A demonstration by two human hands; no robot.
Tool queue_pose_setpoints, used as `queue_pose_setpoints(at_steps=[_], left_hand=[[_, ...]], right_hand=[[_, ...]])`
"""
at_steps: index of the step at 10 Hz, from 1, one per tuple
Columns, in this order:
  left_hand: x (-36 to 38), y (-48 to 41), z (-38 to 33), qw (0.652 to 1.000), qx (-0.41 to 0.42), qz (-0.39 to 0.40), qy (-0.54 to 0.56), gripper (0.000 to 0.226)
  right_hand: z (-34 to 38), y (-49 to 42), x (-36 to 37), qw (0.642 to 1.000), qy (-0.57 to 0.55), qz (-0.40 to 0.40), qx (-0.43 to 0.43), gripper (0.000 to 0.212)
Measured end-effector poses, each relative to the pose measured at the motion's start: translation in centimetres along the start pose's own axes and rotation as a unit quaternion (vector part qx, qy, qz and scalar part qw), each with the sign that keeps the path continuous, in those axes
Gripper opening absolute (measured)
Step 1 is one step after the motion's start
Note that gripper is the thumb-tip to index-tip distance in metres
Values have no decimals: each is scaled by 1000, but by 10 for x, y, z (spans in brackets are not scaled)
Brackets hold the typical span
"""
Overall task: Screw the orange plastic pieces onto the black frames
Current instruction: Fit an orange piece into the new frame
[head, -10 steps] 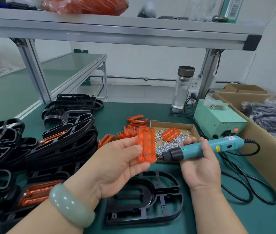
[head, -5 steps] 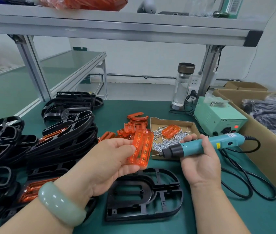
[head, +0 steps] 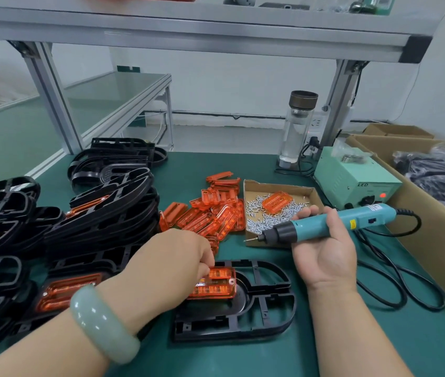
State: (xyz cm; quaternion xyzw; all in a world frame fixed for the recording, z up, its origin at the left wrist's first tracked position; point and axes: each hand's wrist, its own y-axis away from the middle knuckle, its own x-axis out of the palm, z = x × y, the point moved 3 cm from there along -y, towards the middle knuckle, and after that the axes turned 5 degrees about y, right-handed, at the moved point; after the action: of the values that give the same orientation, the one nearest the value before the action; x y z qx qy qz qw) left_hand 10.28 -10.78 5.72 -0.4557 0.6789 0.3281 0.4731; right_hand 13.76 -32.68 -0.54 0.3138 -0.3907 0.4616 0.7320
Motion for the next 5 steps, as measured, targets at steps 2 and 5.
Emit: queue_pose_setpoints(at_steps=[2,5], left_hand=[[8,1,-8,995,14,51,-87,23],[16,1,-8,992,4,21,-121,23]], right_hand=[[0,0,1,1000,-4,3,2,8],[1,3,3,1000,2,1,4,12]])
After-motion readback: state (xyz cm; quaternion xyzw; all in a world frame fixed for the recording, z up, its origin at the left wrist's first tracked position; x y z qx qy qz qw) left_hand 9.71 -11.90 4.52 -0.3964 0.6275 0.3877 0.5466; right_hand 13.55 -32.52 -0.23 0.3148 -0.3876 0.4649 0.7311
